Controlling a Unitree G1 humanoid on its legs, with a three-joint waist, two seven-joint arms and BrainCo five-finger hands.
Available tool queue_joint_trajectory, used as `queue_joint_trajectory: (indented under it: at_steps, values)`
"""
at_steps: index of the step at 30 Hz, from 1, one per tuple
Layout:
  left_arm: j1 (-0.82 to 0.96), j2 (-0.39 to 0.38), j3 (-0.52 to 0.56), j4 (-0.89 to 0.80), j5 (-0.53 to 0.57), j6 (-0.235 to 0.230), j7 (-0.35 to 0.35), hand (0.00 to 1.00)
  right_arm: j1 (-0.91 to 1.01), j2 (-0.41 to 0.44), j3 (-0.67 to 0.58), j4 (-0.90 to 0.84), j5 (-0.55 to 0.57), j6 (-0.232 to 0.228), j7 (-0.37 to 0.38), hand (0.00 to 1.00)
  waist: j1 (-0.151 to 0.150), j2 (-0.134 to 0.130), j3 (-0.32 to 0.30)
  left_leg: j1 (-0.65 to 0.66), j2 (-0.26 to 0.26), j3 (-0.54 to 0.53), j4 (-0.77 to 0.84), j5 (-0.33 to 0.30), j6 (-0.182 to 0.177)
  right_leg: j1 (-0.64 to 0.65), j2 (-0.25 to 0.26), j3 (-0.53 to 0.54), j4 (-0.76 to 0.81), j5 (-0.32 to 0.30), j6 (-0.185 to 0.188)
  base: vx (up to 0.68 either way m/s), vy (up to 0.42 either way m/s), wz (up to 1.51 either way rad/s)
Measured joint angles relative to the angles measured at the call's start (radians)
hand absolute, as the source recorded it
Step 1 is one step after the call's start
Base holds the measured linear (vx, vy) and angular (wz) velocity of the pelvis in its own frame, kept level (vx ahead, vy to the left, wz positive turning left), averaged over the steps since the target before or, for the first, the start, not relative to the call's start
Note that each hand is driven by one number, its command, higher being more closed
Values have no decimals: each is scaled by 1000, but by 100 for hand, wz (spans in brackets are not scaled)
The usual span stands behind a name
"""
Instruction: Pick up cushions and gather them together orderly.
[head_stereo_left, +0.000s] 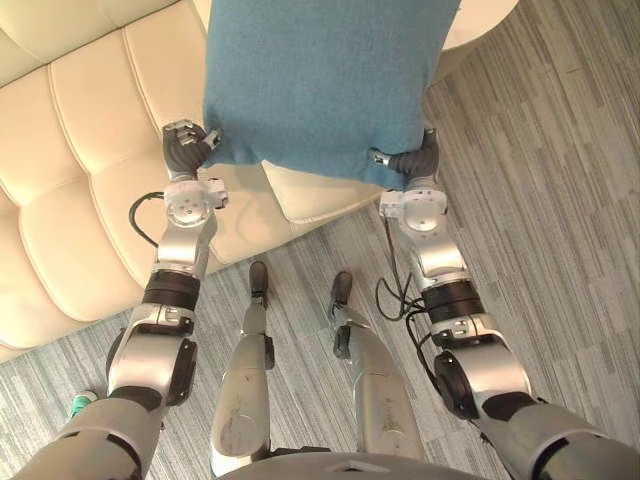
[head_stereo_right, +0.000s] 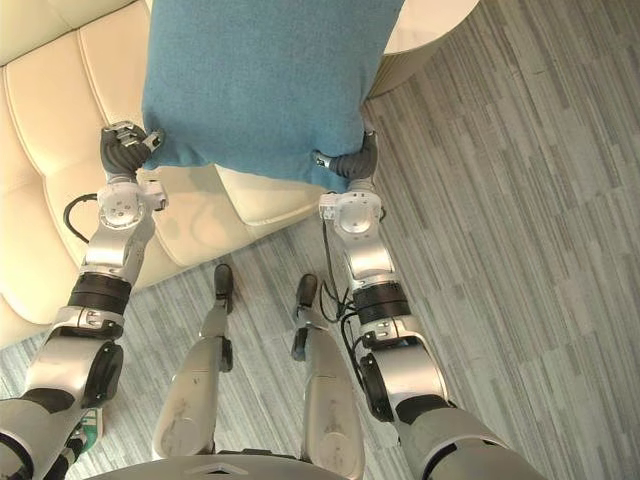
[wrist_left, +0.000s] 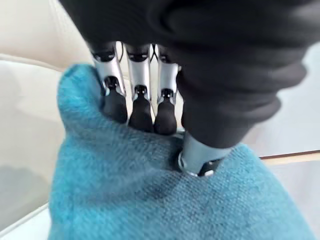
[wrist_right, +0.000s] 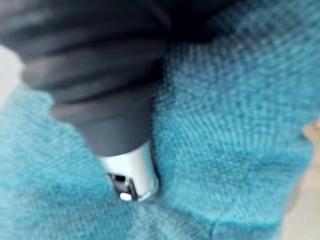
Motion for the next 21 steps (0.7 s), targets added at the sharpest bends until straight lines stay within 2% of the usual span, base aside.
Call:
queue_joint_trajectory:
  at_steps: [5, 9, 10, 16, 21]
  values:
    - [0, -8, -26, -8, -5, 0, -9, 100, 68, 36, 21, -49, 25, -26, 3, 100, 3, 0, 0, 31, -4, 18, 0, -8, -5, 14, -2, 17, 20, -8, 1, 8, -39, -6]
    - [-5, -7, -44, -54, -5, -11, -25, 100, 117, 63, 36, -80, 40, -27, 8, 100, 4, 0, 0, 48, -3, 49, 0, -18, 3, 23, -3, 31, 21, -9, 3, -21, -30, -6]
    - [-6, -7, -45, -57, -5, -11, -25, 0, 126, 64, 37, -89, 41, -27, 9, 100, 1, 0, 0, 48, -3, 49, 0, -17, 3, 23, -4, 31, 21, -8, 4, 0, 0, 0]
    - [-10, -6, -67, -58, -5, -11, -38, 0, 164, 74, 31, -124, 68, -28, 30, 100, 1, 1, 0, 68, -9, 51, 0, -7, 8, 45, -7, 31, 20, -8, 5, 16, -15, 0]
    - [-9, -7, -75, -58, -4, -11, -45, 0, 192, 81, 31, -144, 68, -28, 31, 100, 0, 1, 0, 85, -11, 60, 0, -22, 9, 58, -10, 39, 19, -9, 8, -5, -8, -2]
